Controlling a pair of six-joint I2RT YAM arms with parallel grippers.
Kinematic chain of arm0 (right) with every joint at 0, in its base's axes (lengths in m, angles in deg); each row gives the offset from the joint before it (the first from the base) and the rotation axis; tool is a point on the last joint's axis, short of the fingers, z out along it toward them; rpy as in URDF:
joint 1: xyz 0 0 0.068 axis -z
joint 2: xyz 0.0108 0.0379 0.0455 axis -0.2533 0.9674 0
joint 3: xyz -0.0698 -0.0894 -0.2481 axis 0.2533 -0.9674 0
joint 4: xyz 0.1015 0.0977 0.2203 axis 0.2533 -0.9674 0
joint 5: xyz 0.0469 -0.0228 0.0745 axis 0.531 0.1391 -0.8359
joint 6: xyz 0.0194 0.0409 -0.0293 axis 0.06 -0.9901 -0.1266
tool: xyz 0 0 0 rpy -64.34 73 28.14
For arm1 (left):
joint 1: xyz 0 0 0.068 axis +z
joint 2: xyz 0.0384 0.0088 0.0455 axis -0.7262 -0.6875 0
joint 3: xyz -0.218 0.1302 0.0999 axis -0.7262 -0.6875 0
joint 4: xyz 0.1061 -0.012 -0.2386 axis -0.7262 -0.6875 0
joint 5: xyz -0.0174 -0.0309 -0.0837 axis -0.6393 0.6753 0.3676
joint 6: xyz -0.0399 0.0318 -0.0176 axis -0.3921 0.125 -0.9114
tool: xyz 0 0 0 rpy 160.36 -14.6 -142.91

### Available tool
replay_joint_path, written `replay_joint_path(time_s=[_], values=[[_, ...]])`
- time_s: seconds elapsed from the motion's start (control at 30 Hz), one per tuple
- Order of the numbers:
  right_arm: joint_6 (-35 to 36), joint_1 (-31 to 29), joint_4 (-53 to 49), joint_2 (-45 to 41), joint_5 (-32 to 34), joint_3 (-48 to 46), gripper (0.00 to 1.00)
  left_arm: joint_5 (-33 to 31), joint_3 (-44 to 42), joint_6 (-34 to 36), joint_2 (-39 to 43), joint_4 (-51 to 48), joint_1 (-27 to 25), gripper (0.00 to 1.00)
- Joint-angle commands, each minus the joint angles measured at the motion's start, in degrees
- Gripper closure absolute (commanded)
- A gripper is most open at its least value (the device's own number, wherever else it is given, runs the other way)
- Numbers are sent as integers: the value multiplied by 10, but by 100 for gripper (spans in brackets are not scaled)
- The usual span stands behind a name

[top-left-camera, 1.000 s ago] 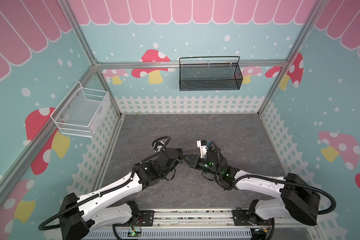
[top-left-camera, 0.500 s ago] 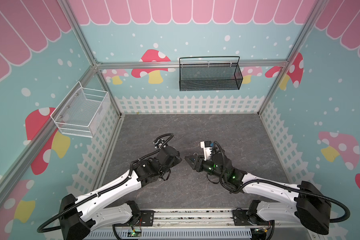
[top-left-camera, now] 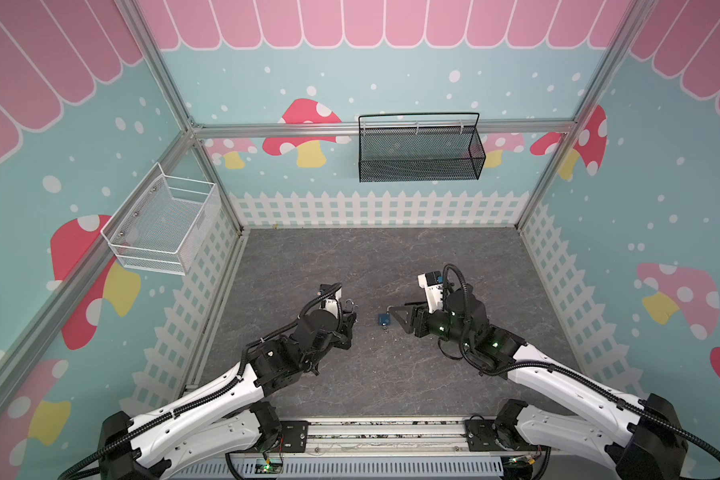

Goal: Unlock with the key

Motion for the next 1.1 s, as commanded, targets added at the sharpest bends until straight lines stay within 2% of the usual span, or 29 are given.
replay_joint_path(time_s=[0.0, 0.13, 0.37, 0.57, 0.8, 1.07], values=[[90, 2, -74, 12, -47, 51, 37, -10, -17, 107, 19, 75, -7, 100], [149, 2, -133, 58, -65, 113, 37, -29, -36, 141, 20, 109, -20, 100], [205, -1, -184, 121, -79, 197, 35, -65, -43, 167, -13, 147, -45, 100], [234, -10, -211, 172, -77, 259, 34, -68, -48, 162, -35, 184, -52, 100], [255, -18, -235, 234, -54, 317, 33, -66, -30, 160, -63, 176, -56, 100], [267, -18, -258, 276, -30, 359, 33, -64, -31, 162, -57, 180, -57, 100]])
